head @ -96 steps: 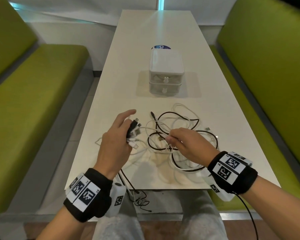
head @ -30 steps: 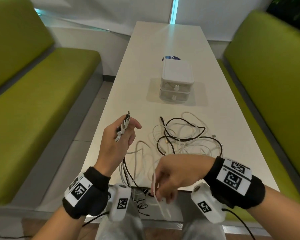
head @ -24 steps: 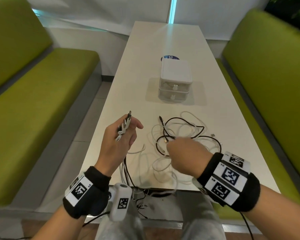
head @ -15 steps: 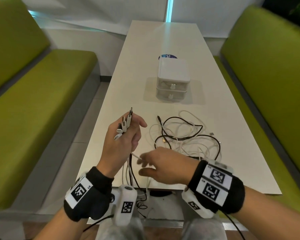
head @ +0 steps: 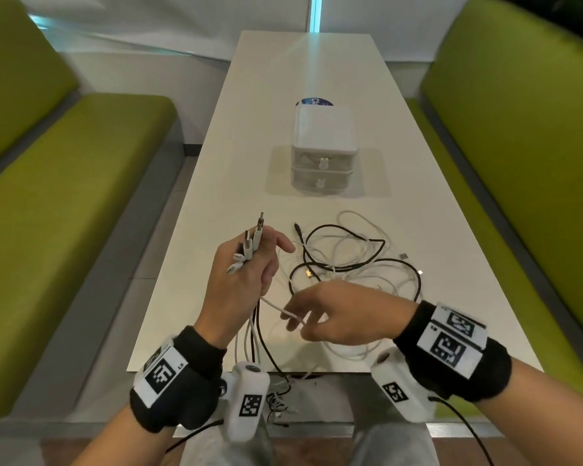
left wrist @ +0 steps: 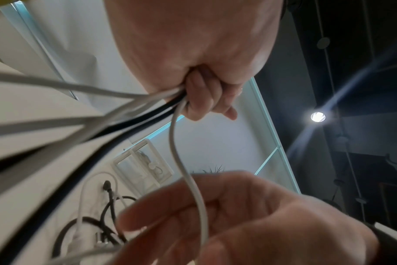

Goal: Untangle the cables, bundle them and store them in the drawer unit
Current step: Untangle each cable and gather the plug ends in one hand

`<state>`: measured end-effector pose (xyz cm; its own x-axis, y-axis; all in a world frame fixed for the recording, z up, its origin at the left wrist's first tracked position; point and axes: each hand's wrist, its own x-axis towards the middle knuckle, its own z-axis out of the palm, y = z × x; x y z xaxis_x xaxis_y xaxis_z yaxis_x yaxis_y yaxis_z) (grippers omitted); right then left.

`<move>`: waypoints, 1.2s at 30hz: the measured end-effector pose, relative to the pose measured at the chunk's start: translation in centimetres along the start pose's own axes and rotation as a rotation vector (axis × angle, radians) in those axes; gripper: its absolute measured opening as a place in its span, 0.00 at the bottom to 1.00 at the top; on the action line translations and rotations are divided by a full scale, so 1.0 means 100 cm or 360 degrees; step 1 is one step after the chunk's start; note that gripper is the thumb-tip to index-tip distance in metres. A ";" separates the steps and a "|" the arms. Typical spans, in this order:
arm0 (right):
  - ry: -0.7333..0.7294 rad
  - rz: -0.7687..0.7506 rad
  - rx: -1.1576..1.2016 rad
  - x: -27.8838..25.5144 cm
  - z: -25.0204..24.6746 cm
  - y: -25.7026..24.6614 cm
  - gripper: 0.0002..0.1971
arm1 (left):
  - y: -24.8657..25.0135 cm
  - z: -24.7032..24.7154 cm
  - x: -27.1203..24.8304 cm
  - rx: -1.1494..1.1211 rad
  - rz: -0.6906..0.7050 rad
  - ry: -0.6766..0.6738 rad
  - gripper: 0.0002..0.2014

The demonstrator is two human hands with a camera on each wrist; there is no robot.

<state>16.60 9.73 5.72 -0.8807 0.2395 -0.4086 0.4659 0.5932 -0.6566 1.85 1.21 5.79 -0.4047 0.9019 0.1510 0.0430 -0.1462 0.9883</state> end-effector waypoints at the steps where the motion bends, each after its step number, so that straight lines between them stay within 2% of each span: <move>1: -0.0031 0.0013 0.0044 0.001 -0.005 0.001 0.18 | -0.003 0.001 0.000 0.0023 -0.0019 0.0008 0.19; 3: 0.0083 0.0065 0.0130 0.007 -0.011 0.004 0.18 | -0.007 0.002 0.001 0.0043 -0.0043 0.0020 0.22; 6: 0.0659 0.0201 -0.0039 0.025 -0.012 0.012 0.13 | -0.012 0.003 0.003 0.0018 -0.0116 0.0025 0.25; 7: 0.0774 0.0268 -0.0079 0.034 -0.010 0.014 0.11 | -0.013 0.004 0.003 0.0016 -0.0148 0.0016 0.26; 9: 0.0882 0.0423 -0.0191 0.050 -0.005 0.016 0.09 | -0.016 0.005 0.004 0.0060 -0.0209 0.0013 0.28; 11: 0.0892 0.0510 -0.0463 0.059 0.006 0.018 0.12 | -0.019 0.004 0.007 0.0101 -0.0269 0.0038 0.29; 13: 0.0881 0.0495 -0.0707 0.063 0.019 0.018 0.10 | -0.022 0.003 0.009 0.0097 -0.0312 0.0061 0.29; 16: 0.0887 0.0417 -0.0803 0.065 0.029 0.021 0.10 | -0.026 -0.001 0.009 0.0135 -0.0306 0.0066 0.29; 22: 0.0974 0.0395 -0.0779 0.055 0.022 0.020 0.15 | -0.028 -0.004 0.009 0.0265 -0.0261 0.0054 0.29; 25: 0.0830 0.0515 -0.0811 0.052 0.019 0.020 0.17 | -0.029 -0.002 0.008 0.0279 -0.0247 0.0032 0.29; 29: 0.0682 0.0628 -0.0843 0.055 0.025 0.017 0.08 | -0.026 0.001 0.005 0.0321 -0.0221 0.0034 0.28; 31: 0.0655 0.0648 -0.0873 0.057 0.030 0.014 0.11 | -0.026 -0.001 0.005 0.0323 -0.0223 0.0043 0.28; 36: 0.0898 0.0584 -0.0389 0.055 0.024 0.009 0.08 | -0.024 -0.002 0.003 0.0329 -0.0207 0.0038 0.25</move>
<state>12.36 9.73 1.32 -0.6114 0.7784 -0.1424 0.7663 0.5376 -0.3518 1.38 1.78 3.41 -0.4405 0.8974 0.0241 0.1740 0.0590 0.9830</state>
